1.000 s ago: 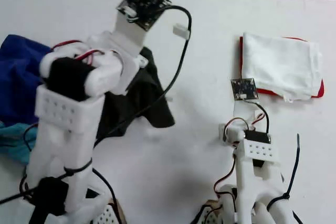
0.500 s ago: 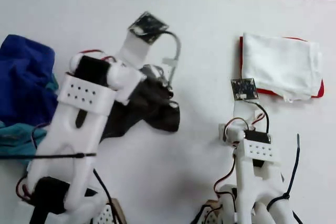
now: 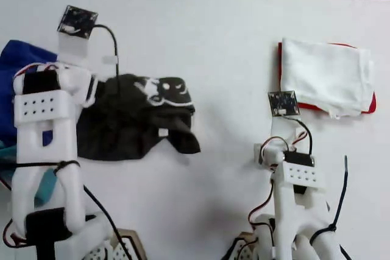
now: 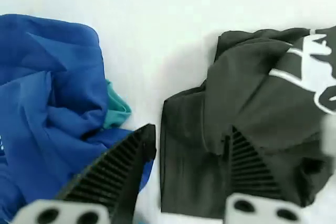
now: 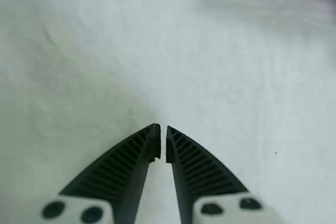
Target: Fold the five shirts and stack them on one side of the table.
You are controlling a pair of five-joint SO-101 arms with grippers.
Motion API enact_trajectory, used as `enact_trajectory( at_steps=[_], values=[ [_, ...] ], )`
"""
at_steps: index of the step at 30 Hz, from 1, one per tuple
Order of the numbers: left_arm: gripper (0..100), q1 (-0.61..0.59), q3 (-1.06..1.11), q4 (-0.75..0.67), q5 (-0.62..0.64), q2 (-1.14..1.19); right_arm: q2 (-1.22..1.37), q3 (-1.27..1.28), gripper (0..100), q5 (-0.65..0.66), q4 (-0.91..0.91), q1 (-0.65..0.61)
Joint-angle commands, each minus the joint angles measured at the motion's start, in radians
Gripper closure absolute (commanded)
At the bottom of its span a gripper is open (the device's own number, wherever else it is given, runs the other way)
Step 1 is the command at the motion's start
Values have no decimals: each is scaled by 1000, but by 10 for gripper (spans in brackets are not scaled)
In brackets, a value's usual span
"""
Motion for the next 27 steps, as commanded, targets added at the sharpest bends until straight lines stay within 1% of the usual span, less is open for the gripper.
enact_trajectory(
  at_steps=[1,3,5,6,8,10,12,13,14,18,19,23,27],
  values=[
    [766,18,-74,97,-11,-41,-25,-3,971,-2,-15,-8],
    [766,77,-97,187,-9,-40,-25,-3,971,-2,-15,-8],
    [764,158,-120,282,34,-40,-25,-3,971,-2,-15,-8],
    [764,201,-131,324,89,-37,-25,-3,971,-2,-15,-8],
    [763,287,-140,381,242,-35,-25,-3,971,-2,-15,-8],
    [763,377,-137,399,420,-35,-25,-3,971,-2,-15,-8],
    [763,470,-136,399,572,-34,-25,-3,971,-2,-15,-8],
    [764,516,-136,381,621,-32,-25,-3,971,-2,-15,-8],
    [766,566,-134,361,644,-32,-25,-3,971,-2,-15,-8],
    [763,698,-84,324,655,-32,-25,-3,971,-2,-15,-8],
    [763,715,-51,285,667,-32,-25,-3,971,-2,-15,-8],
    [759,732,99,97,798,-31,-25,-3,971,-2,-15,-8],
    [705,733,243,-104,859,-31,-25,-3,971,-2,-15,-8]
  ],
)
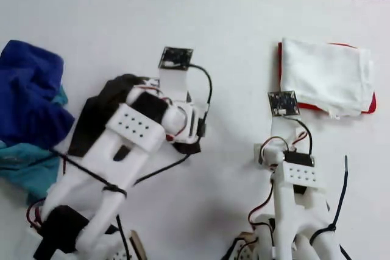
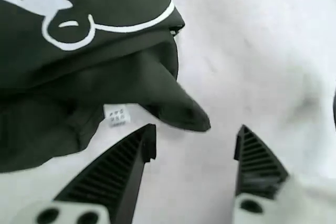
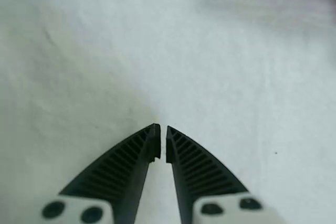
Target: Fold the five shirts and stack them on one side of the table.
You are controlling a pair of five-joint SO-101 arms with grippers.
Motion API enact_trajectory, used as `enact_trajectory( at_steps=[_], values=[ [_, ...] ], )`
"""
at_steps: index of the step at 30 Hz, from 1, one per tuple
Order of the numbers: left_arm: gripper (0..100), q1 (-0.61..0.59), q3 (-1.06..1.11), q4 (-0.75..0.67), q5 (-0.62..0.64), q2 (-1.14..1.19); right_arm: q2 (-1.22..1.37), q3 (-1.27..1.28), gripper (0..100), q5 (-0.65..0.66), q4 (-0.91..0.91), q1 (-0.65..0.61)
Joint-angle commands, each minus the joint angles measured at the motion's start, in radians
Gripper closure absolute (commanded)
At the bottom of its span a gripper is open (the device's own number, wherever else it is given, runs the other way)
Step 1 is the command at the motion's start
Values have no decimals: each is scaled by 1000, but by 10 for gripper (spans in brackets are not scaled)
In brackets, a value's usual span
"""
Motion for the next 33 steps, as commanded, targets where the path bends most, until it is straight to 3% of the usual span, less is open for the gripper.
enact_trajectory(
  at_steps=[1,7,20,33],
  values=[
    [697,20,90,-166,55,-31,-25,-3,971,-2,-15,-8],
    [702,98,202,-281,106,-32,-25,-3,971,-2,-15,-8],
    [740,37,266,-351,101,-25,-25,-3,971,-2,-16,-8],
    [740,2,136,-371,43,265,-25,-3,971,-2,-16,-8]
  ],
)
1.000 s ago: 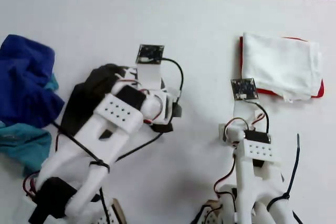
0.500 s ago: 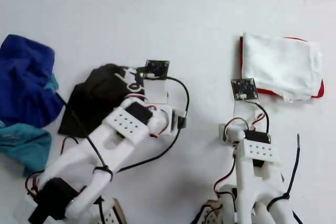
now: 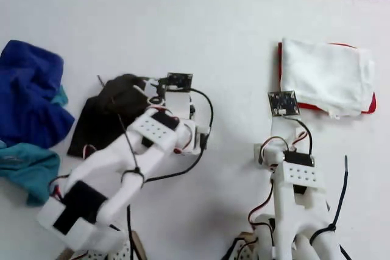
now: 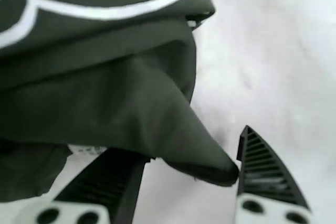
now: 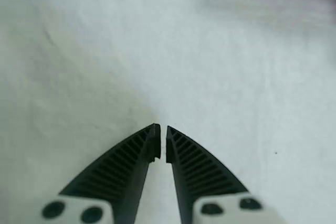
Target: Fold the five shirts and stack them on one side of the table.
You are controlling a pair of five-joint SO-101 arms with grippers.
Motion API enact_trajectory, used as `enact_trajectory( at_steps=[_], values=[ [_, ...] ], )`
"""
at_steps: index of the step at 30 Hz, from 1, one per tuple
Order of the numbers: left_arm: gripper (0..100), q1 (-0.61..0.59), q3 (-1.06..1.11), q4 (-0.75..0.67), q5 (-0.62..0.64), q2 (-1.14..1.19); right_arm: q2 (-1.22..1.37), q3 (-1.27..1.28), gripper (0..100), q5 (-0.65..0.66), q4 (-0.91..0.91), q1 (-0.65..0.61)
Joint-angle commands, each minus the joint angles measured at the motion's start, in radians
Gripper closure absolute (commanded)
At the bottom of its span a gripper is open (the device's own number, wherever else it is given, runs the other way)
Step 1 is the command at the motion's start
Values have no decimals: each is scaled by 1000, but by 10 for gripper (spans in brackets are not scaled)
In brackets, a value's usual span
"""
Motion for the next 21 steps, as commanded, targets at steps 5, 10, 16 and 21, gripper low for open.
enact_trajectory(
  at_steps=[5,10,16,21],
  values=[
    [931,-15,-58,-11,-9,3,-25,-3,971,-2,-16,-8],
    [981,-5,-73,14,-14,-91,-25,-3,971,-2,-16,-8],
    [976,-26,-68,104,-212,-402,-25,-3,971,-2,-16,-8],
    [976,-166,-64,195,-405,-654,-25,-3,971,-2,-16,-8]
  ],
)
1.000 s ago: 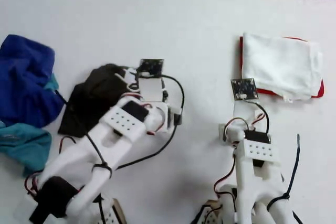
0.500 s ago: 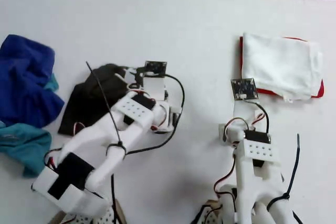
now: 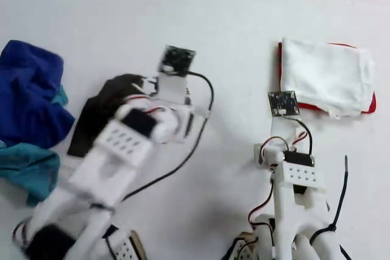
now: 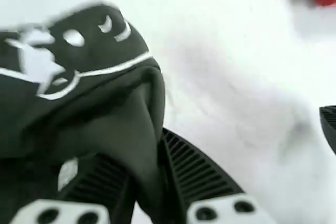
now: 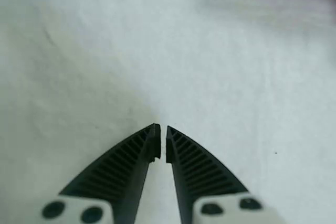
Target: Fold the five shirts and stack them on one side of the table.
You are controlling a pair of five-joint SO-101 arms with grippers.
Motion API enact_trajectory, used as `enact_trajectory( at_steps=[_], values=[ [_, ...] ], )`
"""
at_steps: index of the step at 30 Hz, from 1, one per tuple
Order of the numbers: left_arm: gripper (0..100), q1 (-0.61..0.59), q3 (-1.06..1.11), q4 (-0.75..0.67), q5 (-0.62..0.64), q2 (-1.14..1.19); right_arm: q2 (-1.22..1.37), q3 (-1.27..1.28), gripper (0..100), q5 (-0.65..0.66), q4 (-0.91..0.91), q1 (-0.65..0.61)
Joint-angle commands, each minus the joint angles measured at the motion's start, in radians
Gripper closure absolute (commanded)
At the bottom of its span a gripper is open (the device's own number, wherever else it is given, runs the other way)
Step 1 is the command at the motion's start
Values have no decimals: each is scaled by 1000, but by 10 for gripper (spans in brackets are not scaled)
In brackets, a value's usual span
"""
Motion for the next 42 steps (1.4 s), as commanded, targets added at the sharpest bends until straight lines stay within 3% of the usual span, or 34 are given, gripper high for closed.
enact_trajectory(
  at_steps=[1,11,16,20,23,32,42],
  values=[
    [976,-135,-33,64,-144,-192,-25,-3,971,-2,-16,-8],
    [976,-598,203,219,-698,-273,-25,-3,971,-8,-16,-8],
    [976,-858,229,265,-789,-298,-25,-38,965,-8,-15,-19],
    [976,-1011,237,267,-872,-284,1,-258,880,-8,216,-142],
    [976,-1059,237,267,-888,-245,94,-526,821,-8,364,-239],
    [976,-1069,231,267,-884,-83,699,-1419,817,-63,713,-565],
    [976,-1069,237,267,-882,-69,1333,-2289,816,-147,862,-822]
  ],
)
